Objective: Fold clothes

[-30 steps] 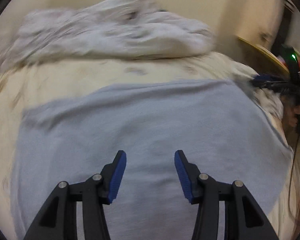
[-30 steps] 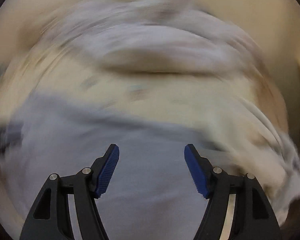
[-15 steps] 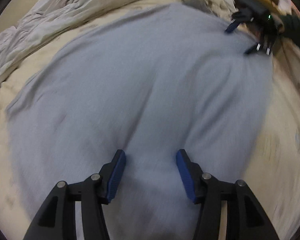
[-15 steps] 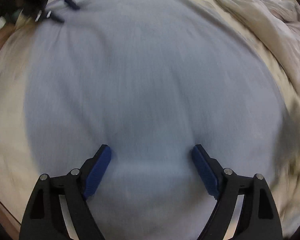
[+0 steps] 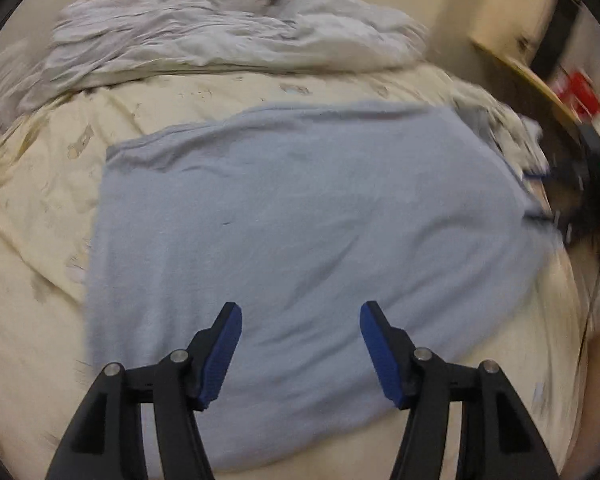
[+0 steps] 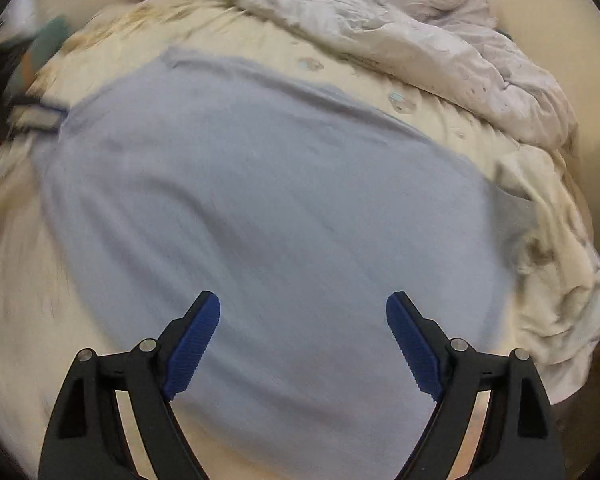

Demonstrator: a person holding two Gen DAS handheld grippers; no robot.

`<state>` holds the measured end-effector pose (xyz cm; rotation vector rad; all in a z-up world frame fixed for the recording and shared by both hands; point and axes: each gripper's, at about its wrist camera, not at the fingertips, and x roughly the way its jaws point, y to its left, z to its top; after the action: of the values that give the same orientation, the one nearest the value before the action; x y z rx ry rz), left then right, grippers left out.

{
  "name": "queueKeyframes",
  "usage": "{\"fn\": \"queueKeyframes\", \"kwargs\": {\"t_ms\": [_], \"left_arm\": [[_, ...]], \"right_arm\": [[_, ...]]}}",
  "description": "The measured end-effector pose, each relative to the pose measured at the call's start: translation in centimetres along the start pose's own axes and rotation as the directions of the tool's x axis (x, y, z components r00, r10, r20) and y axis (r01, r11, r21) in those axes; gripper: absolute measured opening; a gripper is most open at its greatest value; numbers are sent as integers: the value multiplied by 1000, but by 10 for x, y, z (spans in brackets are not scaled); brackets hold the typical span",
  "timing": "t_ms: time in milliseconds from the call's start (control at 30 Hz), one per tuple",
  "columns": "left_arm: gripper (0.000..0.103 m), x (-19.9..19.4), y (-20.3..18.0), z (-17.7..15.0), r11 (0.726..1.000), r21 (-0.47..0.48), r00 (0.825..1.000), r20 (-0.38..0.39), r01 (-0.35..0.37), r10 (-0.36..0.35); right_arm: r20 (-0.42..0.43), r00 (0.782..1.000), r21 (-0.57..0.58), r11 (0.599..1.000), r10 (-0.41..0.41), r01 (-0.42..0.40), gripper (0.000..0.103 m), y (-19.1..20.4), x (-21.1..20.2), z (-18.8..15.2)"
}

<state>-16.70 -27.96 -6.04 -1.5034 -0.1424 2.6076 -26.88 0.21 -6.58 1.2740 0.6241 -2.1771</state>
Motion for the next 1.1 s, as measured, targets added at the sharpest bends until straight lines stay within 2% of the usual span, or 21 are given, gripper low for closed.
{"fn": "queueKeyframes", "kwargs": {"t_ms": [100, 133, 200, 300, 367, 400, 433, 500, 567, 600, 667, 733, 767, 800, 833, 867, 900, 933, 967, 1033, 1100], "left_arm": [[62, 42, -17, -20, 991, -55, 986, -118, -126, 119], [63, 46, -14, -28, 985, -68, 981, -124, -157, 148], [64, 36, -9, -49, 984, -85, 987, -60, -157, 152], [64, 15, 2, -66, 983, -97, 988, -44, -153, 150], [64, -4, 22, -76, 967, -190, 986, -42, -168, 163], [64, -15, 35, -81, 951, -261, 986, -37, -167, 163], [64, -29, 49, -86, 929, -345, 991, -12, -132, 136], [64, -57, 68, -101, 897, -438, 993, 57, -69, 104], [64, -76, 83, -128, 855, -519, 990, 117, -12, 85], [64, -81, 91, -141, 828, -560, 987, 142, 22, 70], [64, -84, 113, -160, 734, -665, 975, 222, 142, 12], [64, -86, 128, -159, 686, -697, 953, 302, 208, 18], [63, -83, 131, -153, 678, -703, 951, 309, 214, 20], [60, -76, 135, -149, 666, -706, 949, 315, 241, -10], [38, -68, 137, -144, 660, -709, 951, 309, 247, -25], [25, -59, 139, -137, 676, -710, 963, 271, 198, 3], [25, -52, 141, -130, 684, -713, 971, 239, 154, 31], [22, -49, 143, -128, 678, -724, 974, 222, 126, 56], [9, -48, 145, -127, 671, -734, 974, 211, 103, 81], [0, -56, 151, -131, 656, -749, 962, 238, 94, 134], [0, -66, 157, -133, 643, -760, 945, 268, 89, 186]], "right_arm": [[-65, 997, 38, 998, -40, 42, 88, 26, 41, -11], [-91, 994, 52, 996, -62, 67, 88, 25, 51, -16], [-95, 993, 107, 992, -62, 72, 89, 17, 59, -32], [-79, 993, 120, 988, -83, 93, 90, 4, 44, -59], [-82, 994, 149, 985, -77, 88, 91, -8, 28, -76], [-80, 995, 174, 982, -65, 78, 91, -16, 19, -84], [-70, 996, 199, 978, -55, 68, 91, -22, 9, -90], [19, 999, 243, 969, -50, 44, 91, -33, -21, -102], [137, 990, 308, 951, -24, -20, 91, -47, -56, -121], [188, 982, 350, 934, 4, -70, 91, -52, -68, -130], [302, 952, 453, 870, 55, -194, 91, -62, -87, -157], [391, 919, 539, 799, 43, -267, 92, -69, -103, -175], [429, 903, 571, 767, 26, -293, 92, -74, -111, -181], [445, 895, 583, 759, -2, -288, 92, -77, -114, -181], [461, 887, 596, 751, -30, -284, 93, -80, -117, -181], [470, 881, 606, 744, -51, -281, 93, -82, -119, -181], [457, 889, 609, 742, -38, -281, 93, -83, -113, -178], [444, 896, 608, 743, -26, -279, 93, -84, -107, -175], [429, 903, 596, 756, -18, -269, 93, -81, -103, -171], [406, 914, 576, 777, -1, -254, 93, -74, -96, -166], [386, 922, 559, 792, 14, -247, 93, -67, -91, -165]]}}
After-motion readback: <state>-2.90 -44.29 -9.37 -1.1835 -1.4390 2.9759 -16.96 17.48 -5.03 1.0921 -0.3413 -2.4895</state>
